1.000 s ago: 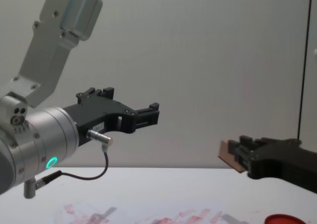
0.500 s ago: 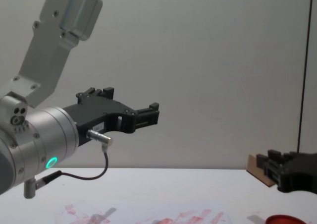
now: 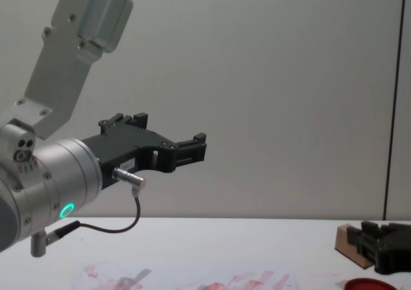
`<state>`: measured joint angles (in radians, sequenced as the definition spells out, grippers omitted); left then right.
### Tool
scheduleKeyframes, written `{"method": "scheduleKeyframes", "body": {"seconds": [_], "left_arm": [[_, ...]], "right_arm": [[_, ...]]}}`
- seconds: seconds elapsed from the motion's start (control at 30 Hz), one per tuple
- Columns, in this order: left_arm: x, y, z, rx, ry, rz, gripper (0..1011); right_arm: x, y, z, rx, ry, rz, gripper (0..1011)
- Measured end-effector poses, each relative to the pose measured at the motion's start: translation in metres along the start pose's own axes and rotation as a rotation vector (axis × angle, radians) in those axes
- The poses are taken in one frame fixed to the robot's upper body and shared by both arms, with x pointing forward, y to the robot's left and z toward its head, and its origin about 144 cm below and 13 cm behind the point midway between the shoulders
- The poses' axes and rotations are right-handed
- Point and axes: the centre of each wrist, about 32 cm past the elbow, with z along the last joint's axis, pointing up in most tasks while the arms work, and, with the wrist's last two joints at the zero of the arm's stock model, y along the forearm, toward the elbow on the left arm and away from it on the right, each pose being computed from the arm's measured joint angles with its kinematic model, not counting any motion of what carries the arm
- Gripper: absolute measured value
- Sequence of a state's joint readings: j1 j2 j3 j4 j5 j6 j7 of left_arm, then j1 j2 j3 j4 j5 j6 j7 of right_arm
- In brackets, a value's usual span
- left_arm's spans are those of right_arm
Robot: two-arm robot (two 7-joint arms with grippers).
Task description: Use the one hand to pick up the stamp and affix it onto the A4 paper.
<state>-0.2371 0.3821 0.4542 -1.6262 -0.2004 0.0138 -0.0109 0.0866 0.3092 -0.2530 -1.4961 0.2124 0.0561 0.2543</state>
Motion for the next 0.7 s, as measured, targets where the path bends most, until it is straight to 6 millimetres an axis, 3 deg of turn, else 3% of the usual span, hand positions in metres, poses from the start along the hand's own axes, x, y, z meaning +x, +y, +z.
{"method": "scheduleKeyframes", "body": {"seconds": [0.7], "left_arm": [[0.0, 0.0, 0.0, 0.0, 0.0, 0.0, 1002]], "right_arm": [[0.004, 0.002, -0.013, -0.087, 0.024, -0.006, 208]]}}
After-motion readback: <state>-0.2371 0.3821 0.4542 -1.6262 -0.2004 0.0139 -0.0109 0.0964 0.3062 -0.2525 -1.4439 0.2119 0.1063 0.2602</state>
